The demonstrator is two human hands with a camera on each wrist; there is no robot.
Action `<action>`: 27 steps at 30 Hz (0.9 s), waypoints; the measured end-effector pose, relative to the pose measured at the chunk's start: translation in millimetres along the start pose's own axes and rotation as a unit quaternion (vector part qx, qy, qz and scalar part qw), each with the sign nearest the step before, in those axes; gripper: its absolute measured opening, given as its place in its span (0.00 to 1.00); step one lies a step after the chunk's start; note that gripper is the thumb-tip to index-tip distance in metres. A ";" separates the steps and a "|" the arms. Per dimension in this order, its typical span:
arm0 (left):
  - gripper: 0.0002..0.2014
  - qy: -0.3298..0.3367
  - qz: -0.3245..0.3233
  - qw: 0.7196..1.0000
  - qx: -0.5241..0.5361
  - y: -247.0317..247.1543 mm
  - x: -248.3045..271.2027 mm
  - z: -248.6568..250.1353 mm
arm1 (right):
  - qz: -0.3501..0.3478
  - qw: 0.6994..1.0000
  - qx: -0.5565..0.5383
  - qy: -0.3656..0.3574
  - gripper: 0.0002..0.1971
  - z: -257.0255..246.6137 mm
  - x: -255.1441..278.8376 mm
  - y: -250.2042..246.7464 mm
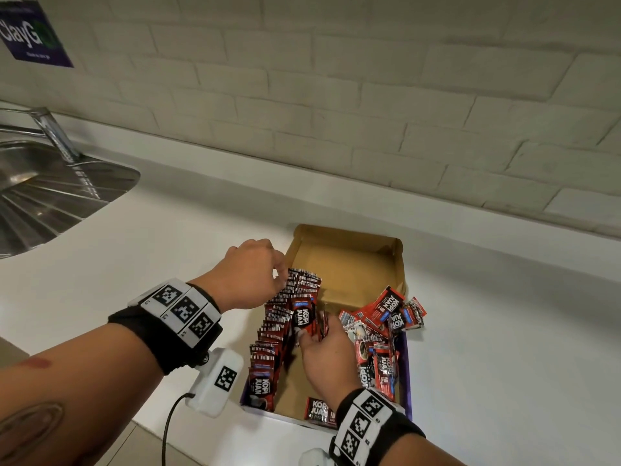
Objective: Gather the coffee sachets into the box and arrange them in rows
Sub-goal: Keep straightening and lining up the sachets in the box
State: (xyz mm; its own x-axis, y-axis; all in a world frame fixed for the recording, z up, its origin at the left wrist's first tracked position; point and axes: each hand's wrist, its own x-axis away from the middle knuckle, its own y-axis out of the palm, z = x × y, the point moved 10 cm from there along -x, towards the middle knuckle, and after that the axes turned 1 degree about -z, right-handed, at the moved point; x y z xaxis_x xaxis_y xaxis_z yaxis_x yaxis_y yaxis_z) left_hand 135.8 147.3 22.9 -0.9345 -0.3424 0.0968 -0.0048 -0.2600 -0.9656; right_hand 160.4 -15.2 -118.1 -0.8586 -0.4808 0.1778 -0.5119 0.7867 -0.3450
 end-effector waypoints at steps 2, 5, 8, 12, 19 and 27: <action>0.02 -0.002 0.001 1.000 0.007 2.3 1.4 -1.0 | -0.002 1.000 0.000 -0.001 0.14 -0.6 0.1 0.0; 0.01 -0.007 0.002 1.000 0.018 3.7 3.7 -3.2 | -0.004 1.000 -0.002 0.005 0.15 0.4 -0.2 0.7; 0.01 -0.011 0.004 1.000 0.025 4.4 5.7 -5.9 | -0.002 1.000 0.004 0.008 0.16 1.0 -1.2 1.7; 0.02 -0.016 0.004 0.999 0.033 5.2 8.5 -10.7 | -0.003 1.000 0.017 0.015 0.16 2.5 -1.6 5.2; 0.01 -0.026 0.008 0.999 0.046 6.0 12.4 -17.0 | 0.017 1.000 0.022 0.000 0.13 -2.1 -3.8 5.4; 0.01 -0.033 0.017 0.997 0.061 7.0 12.9 -22.2 | 0.022 0.999 0.026 0.000 0.12 0.5 -5.5 5.7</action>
State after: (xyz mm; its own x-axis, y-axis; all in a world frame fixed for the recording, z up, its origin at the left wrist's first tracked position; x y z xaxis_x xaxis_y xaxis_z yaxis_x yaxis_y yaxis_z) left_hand 115.8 161.1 12.0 -0.9082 -0.4102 0.0831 0.0742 -0.3533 -0.9326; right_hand 162.2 -8.3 -121.5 -0.8800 -0.4464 0.1626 -0.4723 0.7857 -0.3994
